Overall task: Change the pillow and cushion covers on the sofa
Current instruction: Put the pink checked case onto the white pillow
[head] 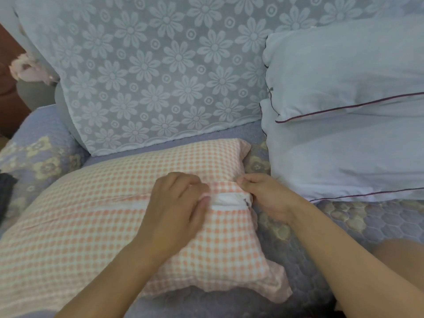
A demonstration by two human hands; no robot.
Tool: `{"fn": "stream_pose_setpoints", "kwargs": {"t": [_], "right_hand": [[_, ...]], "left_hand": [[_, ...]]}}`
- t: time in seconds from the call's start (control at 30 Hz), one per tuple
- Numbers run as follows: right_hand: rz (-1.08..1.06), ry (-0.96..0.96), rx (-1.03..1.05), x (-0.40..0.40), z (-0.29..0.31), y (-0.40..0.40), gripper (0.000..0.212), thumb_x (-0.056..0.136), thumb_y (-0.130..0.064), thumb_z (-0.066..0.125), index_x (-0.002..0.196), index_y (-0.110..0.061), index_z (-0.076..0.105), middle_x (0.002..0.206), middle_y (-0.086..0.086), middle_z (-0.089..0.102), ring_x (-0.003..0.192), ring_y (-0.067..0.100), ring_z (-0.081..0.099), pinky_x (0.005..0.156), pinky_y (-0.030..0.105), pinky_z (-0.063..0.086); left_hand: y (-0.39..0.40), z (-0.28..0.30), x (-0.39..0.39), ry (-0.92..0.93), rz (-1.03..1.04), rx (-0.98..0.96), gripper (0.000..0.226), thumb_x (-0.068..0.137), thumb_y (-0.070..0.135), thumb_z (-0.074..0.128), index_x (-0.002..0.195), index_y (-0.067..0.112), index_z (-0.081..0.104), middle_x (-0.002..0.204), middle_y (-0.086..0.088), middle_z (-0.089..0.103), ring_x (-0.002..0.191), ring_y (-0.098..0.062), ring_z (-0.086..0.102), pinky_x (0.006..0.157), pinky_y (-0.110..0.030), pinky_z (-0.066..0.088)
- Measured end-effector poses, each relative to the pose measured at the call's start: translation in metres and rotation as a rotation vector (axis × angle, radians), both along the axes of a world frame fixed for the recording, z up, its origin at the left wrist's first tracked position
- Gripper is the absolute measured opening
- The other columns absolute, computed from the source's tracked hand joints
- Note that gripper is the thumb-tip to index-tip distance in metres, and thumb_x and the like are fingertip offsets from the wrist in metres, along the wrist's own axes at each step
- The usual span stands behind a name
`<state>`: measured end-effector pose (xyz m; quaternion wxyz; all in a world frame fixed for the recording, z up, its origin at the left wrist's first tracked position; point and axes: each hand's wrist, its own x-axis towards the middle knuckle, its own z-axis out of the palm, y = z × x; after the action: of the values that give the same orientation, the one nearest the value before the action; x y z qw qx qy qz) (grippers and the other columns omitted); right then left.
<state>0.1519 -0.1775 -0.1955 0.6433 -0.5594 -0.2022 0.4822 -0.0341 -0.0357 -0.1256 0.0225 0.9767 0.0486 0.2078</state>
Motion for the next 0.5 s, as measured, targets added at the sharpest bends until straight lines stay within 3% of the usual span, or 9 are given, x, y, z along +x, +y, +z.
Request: {"fn": "stream_pose_setpoints", "kwargs": {"t": [0.07,0.1,0.17,0.23,0.3,0.4,0.5], "right_hand": [[-0.007,-0.031,-0.011,-0.001,0.0,-0.002,0.028,0.104,-0.022,0.051,0.089,-0.01,0.072,0.087,0.0,0.076,0.08,0.008,0.069,0.07,0.019,0.049],[-0.008,-0.067,-0.044,0.0,0.0,-0.003,0.028,0.104,-0.023,0.051,0.09,-0.009,0.071,0.086,-0.001,0.075,0.077,0.006,0.068,0.065,0.016,0.049],[0.018,-0.188,-0.152,-0.003,-0.001,-0.003,0.028,0.105,-0.028,0.051,0.096,-0.01,0.07,0.09,-0.004,0.072,0.078,0.007,0.063,0.064,0.017,0.046],[0.048,-0.295,-0.235,-0.008,-0.002,-0.001,0.031,0.104,-0.034,0.05,0.096,-0.009,0.066,0.087,-0.002,0.062,0.078,0.012,0.056,0.065,0.024,0.042],[0.026,-0.392,-0.262,-0.011,0.004,0.003,0.035,0.105,-0.034,0.047,0.089,-0.006,0.06,0.078,0.003,0.054,0.068,0.016,0.049,0.058,0.026,0.038],[-0.087,-0.513,-0.276,-0.008,0.011,0.005,0.033,0.106,-0.027,0.043,0.083,-0.009,0.058,0.068,-0.003,0.052,0.059,0.01,0.045,0.054,0.027,0.034],[-0.111,-0.511,-0.266,0.0,0.003,0.002,0.032,0.104,-0.02,0.047,0.074,-0.007,0.053,0.053,-0.001,0.045,0.04,0.008,0.043,0.048,0.027,0.035]], "left_hand": [[-0.025,-0.002,-0.002,0.233,-0.243,0.049,0.034,0.107,0.037,0.045,0.124,0.021,0.069,0.116,0.009,0.069,0.105,-0.013,0.061,0.098,-0.035,0.045],[-0.027,-0.011,-0.004,0.346,-0.258,0.101,0.044,0.109,0.045,0.037,0.132,0.021,0.065,0.122,0.009,0.069,0.11,-0.012,0.063,0.104,-0.035,0.045],[-0.022,-0.028,-0.009,0.512,-0.136,0.204,0.063,0.108,0.056,0.022,0.145,0.018,0.055,0.139,0.002,0.064,0.127,-0.015,0.059,0.118,-0.032,0.032],[-0.016,-0.033,-0.003,0.583,0.03,0.228,0.073,0.106,0.059,0.01,0.156,0.012,0.036,0.154,-0.006,0.048,0.142,-0.019,0.045,0.122,-0.031,0.012],[-0.014,-0.033,0.018,0.645,0.173,0.234,0.073,0.105,0.055,0.006,0.161,0.009,0.019,0.164,-0.009,0.03,0.151,-0.021,0.028,0.124,-0.033,0.003],[-0.021,-0.037,0.049,0.601,0.279,0.194,0.071,0.102,0.049,0.005,0.157,0.011,0.028,0.159,-0.009,0.038,0.146,-0.024,0.033,0.125,-0.039,0.009],[-0.038,-0.05,0.04,0.535,0.071,0.203,0.054,0.101,0.04,0.029,0.147,0.016,0.043,0.141,-0.013,0.052,0.131,-0.033,0.046,0.118,-0.047,0.023]]}}
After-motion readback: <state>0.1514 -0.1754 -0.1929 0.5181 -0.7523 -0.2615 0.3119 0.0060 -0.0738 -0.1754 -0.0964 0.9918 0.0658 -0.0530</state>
